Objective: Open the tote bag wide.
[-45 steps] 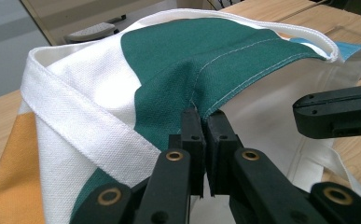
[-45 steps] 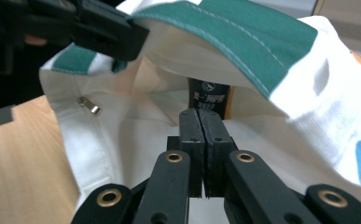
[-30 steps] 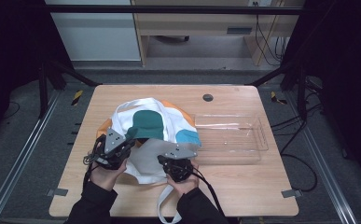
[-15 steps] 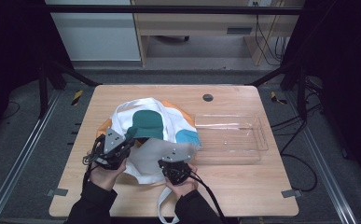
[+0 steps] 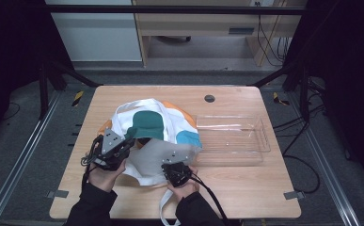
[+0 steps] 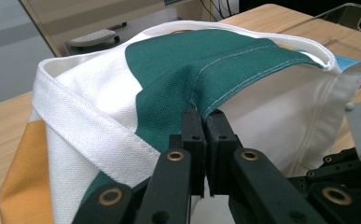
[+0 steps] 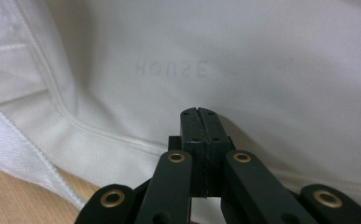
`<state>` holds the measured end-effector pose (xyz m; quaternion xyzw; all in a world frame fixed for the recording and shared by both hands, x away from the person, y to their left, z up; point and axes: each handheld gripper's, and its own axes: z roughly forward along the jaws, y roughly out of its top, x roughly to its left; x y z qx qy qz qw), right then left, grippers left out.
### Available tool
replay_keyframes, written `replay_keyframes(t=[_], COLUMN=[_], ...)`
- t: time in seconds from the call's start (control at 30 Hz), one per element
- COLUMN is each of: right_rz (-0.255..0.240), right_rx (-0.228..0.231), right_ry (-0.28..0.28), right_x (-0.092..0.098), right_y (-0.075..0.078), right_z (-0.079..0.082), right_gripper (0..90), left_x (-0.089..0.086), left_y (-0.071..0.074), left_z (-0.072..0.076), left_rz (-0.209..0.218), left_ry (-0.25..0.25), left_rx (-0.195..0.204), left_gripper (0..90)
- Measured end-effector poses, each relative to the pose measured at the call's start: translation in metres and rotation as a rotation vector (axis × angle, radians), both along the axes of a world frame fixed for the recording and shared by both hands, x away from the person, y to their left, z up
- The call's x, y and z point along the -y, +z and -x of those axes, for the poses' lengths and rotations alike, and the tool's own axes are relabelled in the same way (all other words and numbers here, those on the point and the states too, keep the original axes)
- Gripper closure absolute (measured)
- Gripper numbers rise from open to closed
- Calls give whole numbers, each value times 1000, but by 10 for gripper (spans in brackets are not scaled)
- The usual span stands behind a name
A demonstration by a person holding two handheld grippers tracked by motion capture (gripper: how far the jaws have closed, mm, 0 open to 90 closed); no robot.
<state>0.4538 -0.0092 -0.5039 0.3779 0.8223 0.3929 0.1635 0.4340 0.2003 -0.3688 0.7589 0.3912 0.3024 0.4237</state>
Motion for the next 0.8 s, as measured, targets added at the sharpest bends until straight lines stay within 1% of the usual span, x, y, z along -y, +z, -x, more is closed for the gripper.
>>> replay_keyframes(t=[0.17,0.3,0.37,0.4,0.43,0.5,0.53,0.57,0.63,0.67,0.7,0.8], right_rz=[9,8,16,10,10,14,18,14,20,20,16,27], right_rx=[-21,-21,-14,-22,-22,-25,-15,-16,-18,-18,-28,-10], right_ry=[-5,-6,0,-2,-2,-4,0,-2,-2,-2,-6,3], right_x=[-1,-1,-1,-1,-1,-1,-1,-2,-2,-2,-2,-2], right_y=[-1,-1,-1,-1,-1,-1,-1,-1,-1,-1,0,-1], right_z=[-1,-2,-2,-1,-1,-1,-1,0,0,0,1,0], right_gripper=[900,900,900,900,900,900,900,900,900,900,900,900], left_x=[-1,-1,-2,-3,-3,-4,-4,-6,-7,-7,-7,-7], left_y=[2,4,7,10,10,17,17,21,24,27,32,38], left_z=[0,0,0,0,0,-2,-2,-4,-5,-7,-9,-12], left_rz=[9,11,13,18,18,34,34,49,51,55,56,59], left_ry=[-4,-9,-10,-10,-10,-7,-7,-4,-3,1,7,15], left_rx=[1,6,10,17,17,24,24,29,32,35,41,49], left_gripper=[878,878,879,880,880,880,881,881,881,881,881,882])
